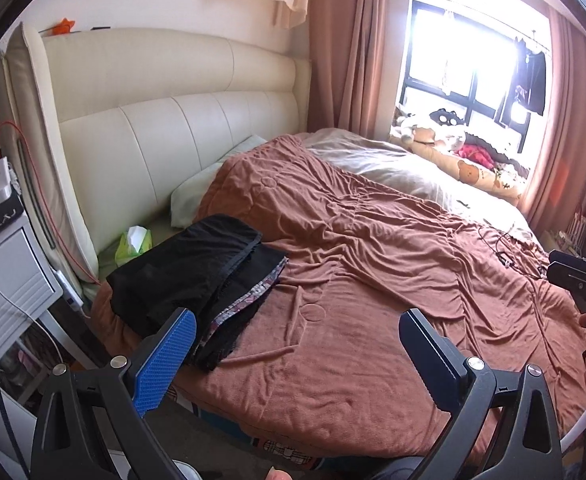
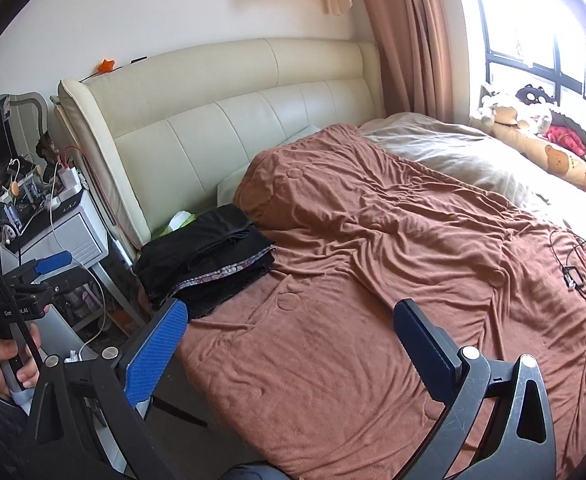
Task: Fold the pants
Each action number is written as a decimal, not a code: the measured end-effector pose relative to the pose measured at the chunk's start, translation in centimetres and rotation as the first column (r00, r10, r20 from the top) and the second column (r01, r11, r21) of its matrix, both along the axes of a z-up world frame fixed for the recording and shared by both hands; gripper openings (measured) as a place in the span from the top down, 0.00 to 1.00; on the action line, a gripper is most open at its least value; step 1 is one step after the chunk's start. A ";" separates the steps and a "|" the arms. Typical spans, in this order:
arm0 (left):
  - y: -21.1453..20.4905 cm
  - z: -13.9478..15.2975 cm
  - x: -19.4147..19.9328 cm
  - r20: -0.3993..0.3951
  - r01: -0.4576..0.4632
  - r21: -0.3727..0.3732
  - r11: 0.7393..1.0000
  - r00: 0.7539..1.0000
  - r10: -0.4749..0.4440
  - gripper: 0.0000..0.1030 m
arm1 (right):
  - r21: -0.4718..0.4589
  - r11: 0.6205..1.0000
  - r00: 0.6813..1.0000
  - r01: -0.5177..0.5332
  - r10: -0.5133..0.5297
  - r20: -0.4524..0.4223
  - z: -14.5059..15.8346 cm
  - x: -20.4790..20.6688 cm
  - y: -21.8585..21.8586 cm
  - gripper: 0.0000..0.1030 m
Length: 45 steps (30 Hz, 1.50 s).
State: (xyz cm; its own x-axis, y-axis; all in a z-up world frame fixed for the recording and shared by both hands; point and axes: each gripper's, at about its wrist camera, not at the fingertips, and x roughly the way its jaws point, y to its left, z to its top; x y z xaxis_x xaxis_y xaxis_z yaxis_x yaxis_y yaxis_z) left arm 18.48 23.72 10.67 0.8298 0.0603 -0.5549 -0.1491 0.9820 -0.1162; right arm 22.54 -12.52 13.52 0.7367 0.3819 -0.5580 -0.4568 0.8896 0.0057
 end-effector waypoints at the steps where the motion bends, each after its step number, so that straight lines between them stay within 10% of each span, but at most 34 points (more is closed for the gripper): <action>1: -0.4 0.1 -0.5 0.007 0.003 0.005 1.000 1.000 -0.003 0.00 | -0.004 1.000 1.000 0.006 -0.006 0.004 0.0 -0.6 -0.3 0.00; 45: -15.5 -6.3 -14.6 0.128 0.203 0.076 0.976 0.969 -0.211 0.00 | -0.024 0.961 0.946 0.275 -0.266 0.182 -6.4 -24.7 -10.0 0.00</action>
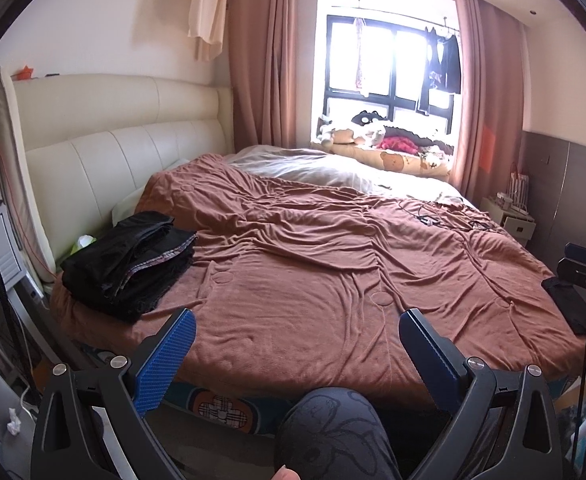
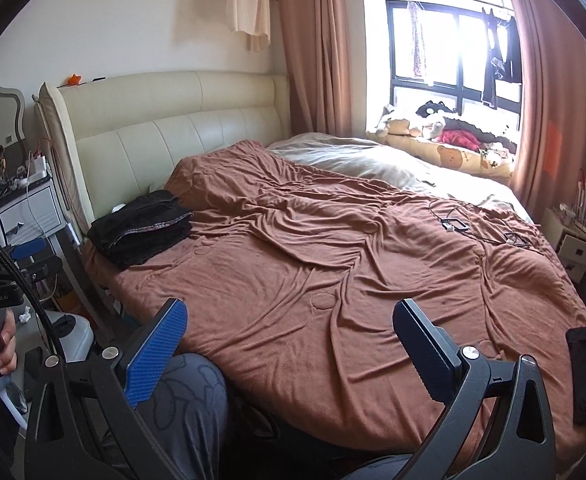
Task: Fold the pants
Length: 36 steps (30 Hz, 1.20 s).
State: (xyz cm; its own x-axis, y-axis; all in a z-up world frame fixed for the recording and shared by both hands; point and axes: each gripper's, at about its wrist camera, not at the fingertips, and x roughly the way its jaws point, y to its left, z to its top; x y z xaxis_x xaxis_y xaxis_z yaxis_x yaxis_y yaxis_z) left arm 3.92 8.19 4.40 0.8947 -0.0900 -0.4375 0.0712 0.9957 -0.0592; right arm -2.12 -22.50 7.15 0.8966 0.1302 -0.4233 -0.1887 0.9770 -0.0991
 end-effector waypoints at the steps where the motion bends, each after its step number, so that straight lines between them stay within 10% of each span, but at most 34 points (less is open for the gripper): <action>1: -0.2 -0.2 -0.2 0.004 -0.009 -0.002 1.000 1.000 0.009 0.00 | 0.005 1.000 1.000 0.003 -0.003 0.002 -0.2 -0.3 -0.1 0.00; 36: 0.4 -3.6 -5.3 0.073 -0.075 -0.051 0.996 0.994 0.079 0.00 | 0.082 0.992 0.993 0.097 -0.102 0.052 -5.1 -4.2 -0.6 0.00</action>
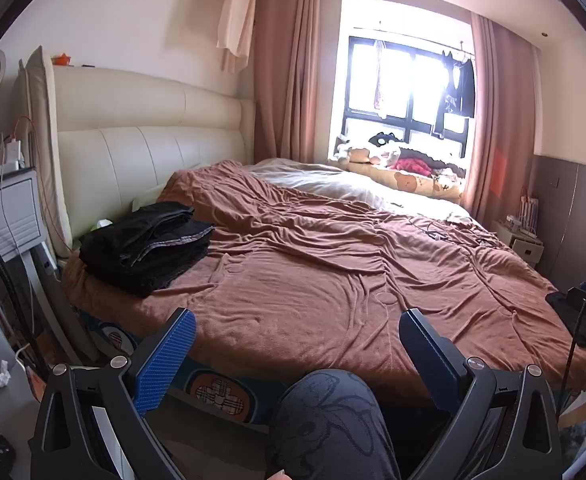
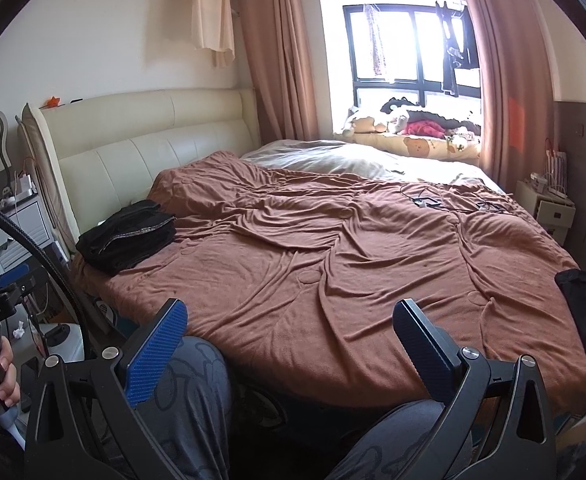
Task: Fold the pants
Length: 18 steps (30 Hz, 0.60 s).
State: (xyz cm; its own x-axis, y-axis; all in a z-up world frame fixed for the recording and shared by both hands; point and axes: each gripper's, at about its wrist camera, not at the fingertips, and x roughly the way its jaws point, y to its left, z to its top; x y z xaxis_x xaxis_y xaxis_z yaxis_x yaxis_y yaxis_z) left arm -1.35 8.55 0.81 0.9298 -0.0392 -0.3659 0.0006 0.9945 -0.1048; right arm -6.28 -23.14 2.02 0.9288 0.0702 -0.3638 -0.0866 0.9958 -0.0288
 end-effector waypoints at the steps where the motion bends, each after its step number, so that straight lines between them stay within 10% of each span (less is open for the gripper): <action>1: 0.1 0.0 -0.1 0.001 0.000 -0.003 1.000 1.000 0.000 0.00 | -0.003 1.000 1.000 0.000 0.000 0.000 0.0 0.0 0.0 0.00; 18: 0.6 0.0 -1.1 0.005 -0.008 -0.001 1.000 1.000 0.008 0.00 | 0.010 1.000 1.000 0.000 0.000 -0.015 0.2 -0.8 -0.2 0.00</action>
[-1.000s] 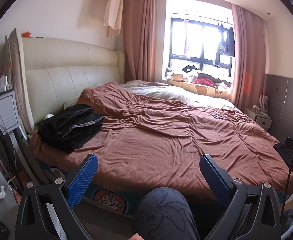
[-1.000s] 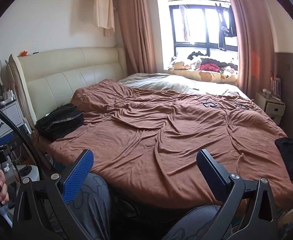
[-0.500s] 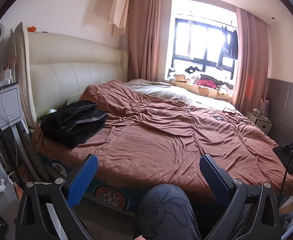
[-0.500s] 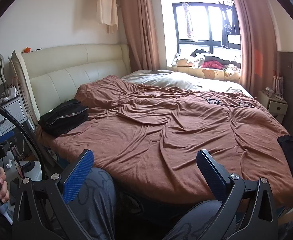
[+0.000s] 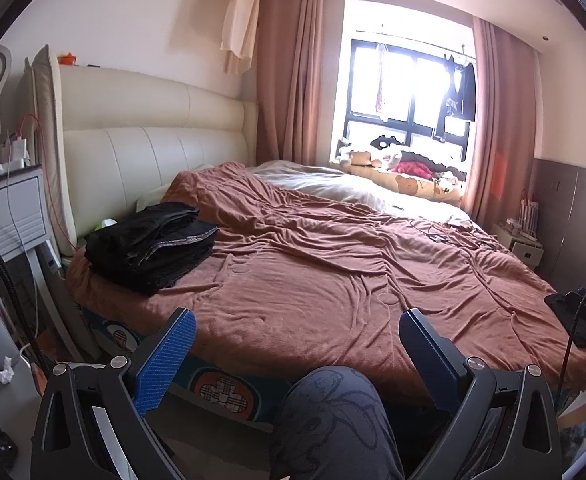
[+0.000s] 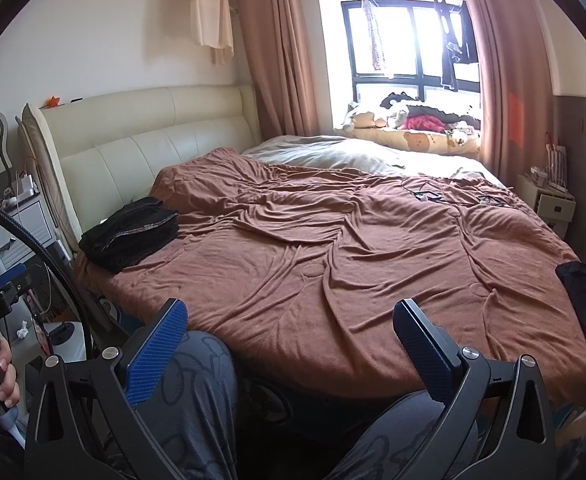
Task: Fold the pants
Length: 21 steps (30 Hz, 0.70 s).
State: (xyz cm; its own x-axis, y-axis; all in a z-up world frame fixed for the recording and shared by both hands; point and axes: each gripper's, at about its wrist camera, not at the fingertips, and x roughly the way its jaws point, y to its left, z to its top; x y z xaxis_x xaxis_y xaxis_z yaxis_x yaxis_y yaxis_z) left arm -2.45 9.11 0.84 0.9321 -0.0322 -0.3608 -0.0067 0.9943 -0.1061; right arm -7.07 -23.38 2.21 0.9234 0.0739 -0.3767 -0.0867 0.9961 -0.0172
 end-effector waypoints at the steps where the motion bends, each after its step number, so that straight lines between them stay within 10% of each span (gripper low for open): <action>1: 0.0 0.1 -0.1 0.002 0.000 0.003 1.000 1.000 0.000 0.00 | 0.000 1.000 1.000 0.000 0.000 0.001 0.0 -0.1 0.0 0.00; 21: -0.5 0.8 -1.0 0.014 0.013 0.016 1.000 1.000 -0.013 0.00 | -0.003 1.000 1.000 0.003 -0.003 0.002 -0.1 -0.6 0.0 0.00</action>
